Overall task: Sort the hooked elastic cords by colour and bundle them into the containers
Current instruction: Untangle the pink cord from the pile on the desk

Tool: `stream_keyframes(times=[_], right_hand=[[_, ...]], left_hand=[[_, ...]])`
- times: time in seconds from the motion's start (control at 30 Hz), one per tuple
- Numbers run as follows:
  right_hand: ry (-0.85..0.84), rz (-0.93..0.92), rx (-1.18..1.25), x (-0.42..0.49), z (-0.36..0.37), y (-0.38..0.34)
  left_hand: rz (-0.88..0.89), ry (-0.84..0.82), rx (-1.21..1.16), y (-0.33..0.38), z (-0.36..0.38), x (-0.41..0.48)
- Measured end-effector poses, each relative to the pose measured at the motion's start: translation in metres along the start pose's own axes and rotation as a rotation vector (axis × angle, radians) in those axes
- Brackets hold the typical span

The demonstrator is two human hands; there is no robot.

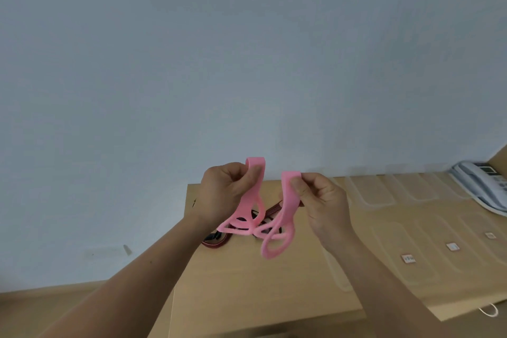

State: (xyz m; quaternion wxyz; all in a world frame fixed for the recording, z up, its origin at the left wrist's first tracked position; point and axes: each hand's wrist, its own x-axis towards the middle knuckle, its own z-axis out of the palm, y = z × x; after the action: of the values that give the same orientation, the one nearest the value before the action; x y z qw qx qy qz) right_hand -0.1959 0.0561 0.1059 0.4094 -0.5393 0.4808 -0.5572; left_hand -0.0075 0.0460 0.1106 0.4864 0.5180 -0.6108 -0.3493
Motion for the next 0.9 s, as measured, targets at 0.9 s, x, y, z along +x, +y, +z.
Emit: stream_keyframes(times=[0.9], right_hand=[[-0.041, 0.179, 0.034, 0.026, -0.129, 0.027]], left_hand=[[-0.222, -0.257, -0.351, 0.024, 0.157, 0.0]])
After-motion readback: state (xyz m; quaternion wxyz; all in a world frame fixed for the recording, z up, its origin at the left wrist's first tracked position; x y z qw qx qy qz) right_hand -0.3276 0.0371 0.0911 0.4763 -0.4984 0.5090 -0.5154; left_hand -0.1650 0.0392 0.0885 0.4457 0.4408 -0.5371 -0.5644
